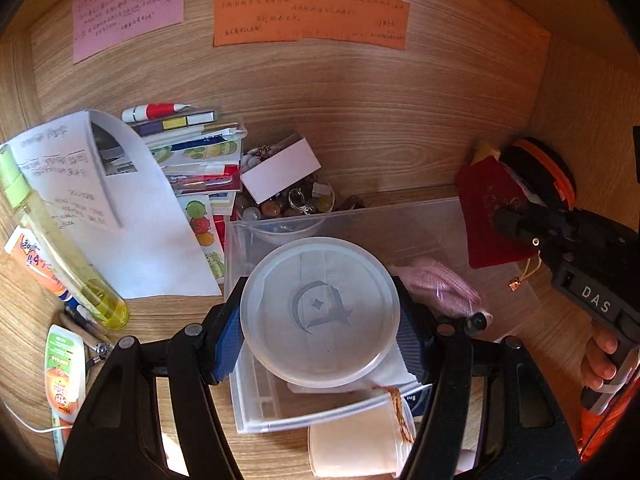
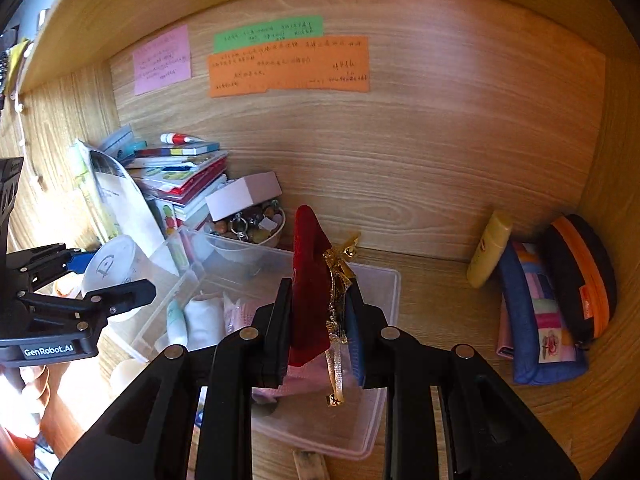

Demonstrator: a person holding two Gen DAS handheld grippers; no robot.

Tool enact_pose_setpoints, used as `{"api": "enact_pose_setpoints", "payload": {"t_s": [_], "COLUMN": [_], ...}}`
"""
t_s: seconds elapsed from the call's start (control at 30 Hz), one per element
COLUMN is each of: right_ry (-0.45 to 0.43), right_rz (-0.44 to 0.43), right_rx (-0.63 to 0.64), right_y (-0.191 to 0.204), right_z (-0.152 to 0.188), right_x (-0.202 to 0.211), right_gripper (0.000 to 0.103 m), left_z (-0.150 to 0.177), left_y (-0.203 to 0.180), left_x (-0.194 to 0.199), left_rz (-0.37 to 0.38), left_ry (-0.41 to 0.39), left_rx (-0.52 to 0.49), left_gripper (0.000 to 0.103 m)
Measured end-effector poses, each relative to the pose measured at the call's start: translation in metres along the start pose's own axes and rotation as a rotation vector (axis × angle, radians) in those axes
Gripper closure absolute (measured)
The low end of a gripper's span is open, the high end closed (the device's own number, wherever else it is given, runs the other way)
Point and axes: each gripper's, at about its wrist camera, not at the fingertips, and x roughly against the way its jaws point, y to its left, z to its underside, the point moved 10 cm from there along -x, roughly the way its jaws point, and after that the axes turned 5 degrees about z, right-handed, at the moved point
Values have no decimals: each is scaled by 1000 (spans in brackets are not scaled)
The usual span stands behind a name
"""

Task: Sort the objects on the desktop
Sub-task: 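Carry the white jar and red pouch over the clear box with both grippers, then release the white jar and red pouch into the clear box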

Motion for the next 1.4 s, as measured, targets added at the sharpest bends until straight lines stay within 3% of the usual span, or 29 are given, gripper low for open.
{"api": "enact_pose_setpoints", "payload": {"t_s": [0.47, 1.07, 1.13, 1.4], "right_ry": [103, 117, 112, 69], "right_rz": [-24, 11, 13, 4], "right_rx": [-14, 31, 29, 28], "right_y": [-8, -2, -3, 1], "right_z": [30, 39, 39, 35], "right_x": [-43, -54, -54, -46], "right_gripper": [82, 77, 74, 61], "left_z": [9, 18, 17, 14], "left_y": [8, 5, 5, 0], "left_x": [-60, -63, -59, -47], "left_rz": [-6, -12, -18, 11], "left_ry": [90, 91, 78, 50], "left_rx": [34, -1, -7, -18], "left_gripper": [38, 35, 30, 26]}}
